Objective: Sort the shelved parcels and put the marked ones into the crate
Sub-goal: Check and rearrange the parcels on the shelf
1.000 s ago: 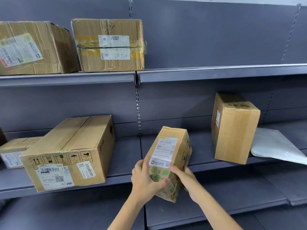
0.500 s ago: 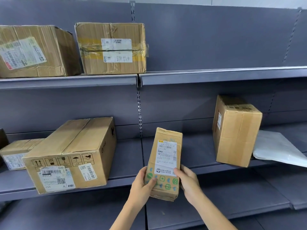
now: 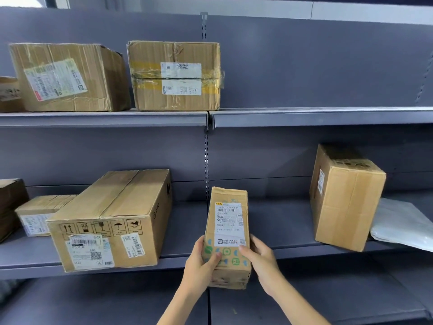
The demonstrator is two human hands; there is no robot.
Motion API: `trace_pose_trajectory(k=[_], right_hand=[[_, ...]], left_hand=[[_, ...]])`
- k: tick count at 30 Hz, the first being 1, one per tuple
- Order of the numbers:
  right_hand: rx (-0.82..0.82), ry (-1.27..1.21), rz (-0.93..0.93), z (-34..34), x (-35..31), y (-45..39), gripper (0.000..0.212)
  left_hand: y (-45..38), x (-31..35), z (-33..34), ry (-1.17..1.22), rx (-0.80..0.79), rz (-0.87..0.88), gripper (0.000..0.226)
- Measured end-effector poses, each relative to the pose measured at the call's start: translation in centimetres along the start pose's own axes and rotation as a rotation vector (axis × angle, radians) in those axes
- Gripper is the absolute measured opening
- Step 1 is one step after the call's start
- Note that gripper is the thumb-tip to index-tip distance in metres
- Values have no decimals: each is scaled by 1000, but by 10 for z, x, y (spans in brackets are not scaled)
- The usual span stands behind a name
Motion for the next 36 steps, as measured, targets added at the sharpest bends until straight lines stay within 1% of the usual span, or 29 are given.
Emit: trace_pose_trajectory(k=[3, 9, 13, 15, 18, 20, 23, 26, 30, 36], right_hand=[[-80, -24, -59, 11, -8, -4, 34], [-141, 48, -79, 22, -11, -20, 44], [-98, 141, -122, 23, -15, -34, 31], [-66, 197, -131, 25, -17, -42, 28], [-50, 301, -123, 28, -19, -58, 30], [-51, 336, -112, 30, -21, -69, 27], [-58, 370, -81, 30, -23, -84, 27], [-60, 393, -62, 30, -21, -98, 33], [-69, 422, -67, 33, -22, -109, 29], [-80, 414, -64, 31, -21, -127, 32]], left_hand=[[-4, 10, -12, 9, 58, 28, 55], [-14, 12, -31, -38, 75, 48, 62], [-27, 12, -33, -68, 62, 56, 65], [-38, 12, -36, -74, 59, 48, 67], [-56, 11, -44, -55, 44, 11, 70], [-66, 12, -49, -45, 32, -9, 70], [-79, 14, -55, -57, 20, -40, 71], [-90, 15, -59, -63, 22, -67, 72], [-97, 14, -60, -46, 53, -72, 71], [-115, 10, -65, -69, 68, -67, 73]])
Point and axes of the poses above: each hand's wrist, its own y-axis away from the middle knuckle, its own z-axis out of the palm, x = y × z, the point moved 6 cm from there along -y, towards the middle knuckle, and after that the axes turned 8 degrees about -x, right-handed, at the moved point
